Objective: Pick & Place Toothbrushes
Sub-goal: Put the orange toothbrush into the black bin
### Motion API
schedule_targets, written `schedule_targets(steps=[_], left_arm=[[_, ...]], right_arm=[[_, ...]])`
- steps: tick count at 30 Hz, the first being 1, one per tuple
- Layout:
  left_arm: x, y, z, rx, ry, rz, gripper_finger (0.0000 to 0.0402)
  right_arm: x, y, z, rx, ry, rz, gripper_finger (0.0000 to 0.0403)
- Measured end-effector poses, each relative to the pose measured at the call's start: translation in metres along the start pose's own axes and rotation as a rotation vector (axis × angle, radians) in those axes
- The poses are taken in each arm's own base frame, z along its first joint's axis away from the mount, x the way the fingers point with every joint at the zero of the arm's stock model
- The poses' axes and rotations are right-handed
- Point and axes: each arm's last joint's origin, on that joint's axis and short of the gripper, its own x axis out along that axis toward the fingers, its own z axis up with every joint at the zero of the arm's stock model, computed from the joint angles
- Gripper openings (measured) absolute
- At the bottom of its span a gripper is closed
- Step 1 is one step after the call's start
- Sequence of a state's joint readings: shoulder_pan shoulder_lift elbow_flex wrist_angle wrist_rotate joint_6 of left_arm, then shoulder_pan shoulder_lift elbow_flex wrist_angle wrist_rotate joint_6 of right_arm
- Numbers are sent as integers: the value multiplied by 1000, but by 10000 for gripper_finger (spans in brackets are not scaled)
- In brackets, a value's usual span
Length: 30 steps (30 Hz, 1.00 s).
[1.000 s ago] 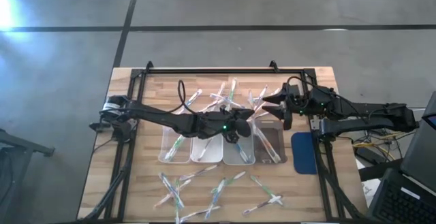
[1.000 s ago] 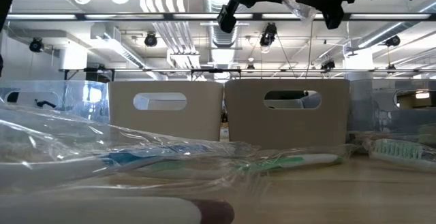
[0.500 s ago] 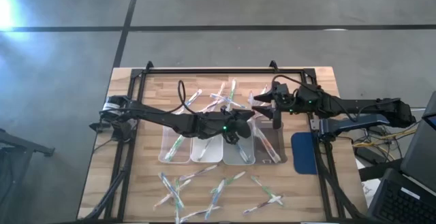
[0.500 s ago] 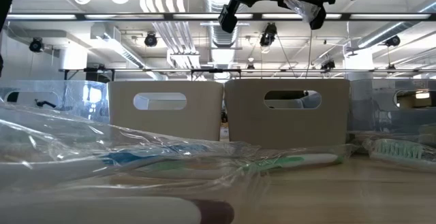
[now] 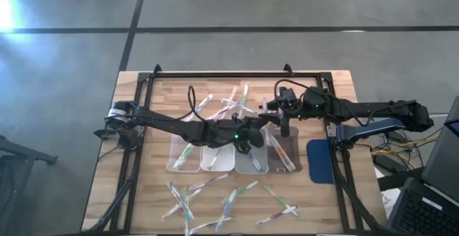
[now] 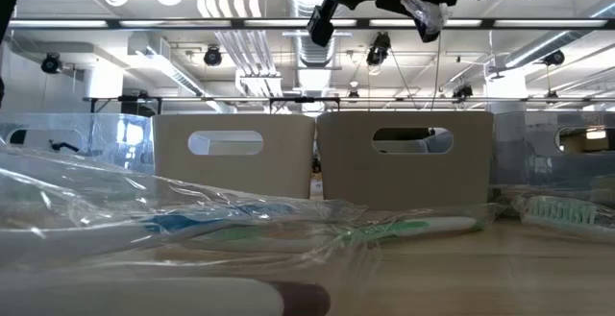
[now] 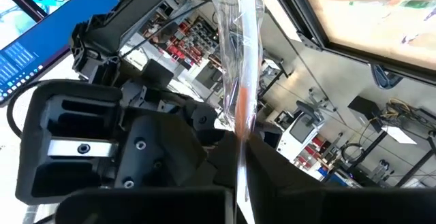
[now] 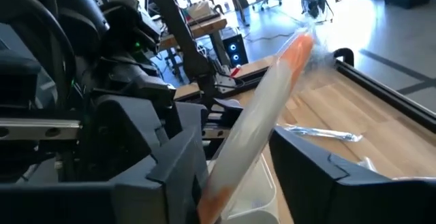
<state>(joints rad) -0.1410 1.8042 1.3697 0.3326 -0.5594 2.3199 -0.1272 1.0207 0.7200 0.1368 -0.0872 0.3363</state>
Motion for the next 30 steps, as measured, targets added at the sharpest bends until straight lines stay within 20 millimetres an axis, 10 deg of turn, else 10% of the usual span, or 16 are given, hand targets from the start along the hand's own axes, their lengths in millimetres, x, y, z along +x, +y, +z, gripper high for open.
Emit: schedule_targets(steps=[11, 30], left_arm=[[1, -2, 1, 4, -7, -18, 45], [-2, -6, -1, -646, 205, -115, 170]], right_arm=[[-2, 1, 1, -30, -4, 15, 25], [-14, -1, 9, -12, 214, -80, 22]])
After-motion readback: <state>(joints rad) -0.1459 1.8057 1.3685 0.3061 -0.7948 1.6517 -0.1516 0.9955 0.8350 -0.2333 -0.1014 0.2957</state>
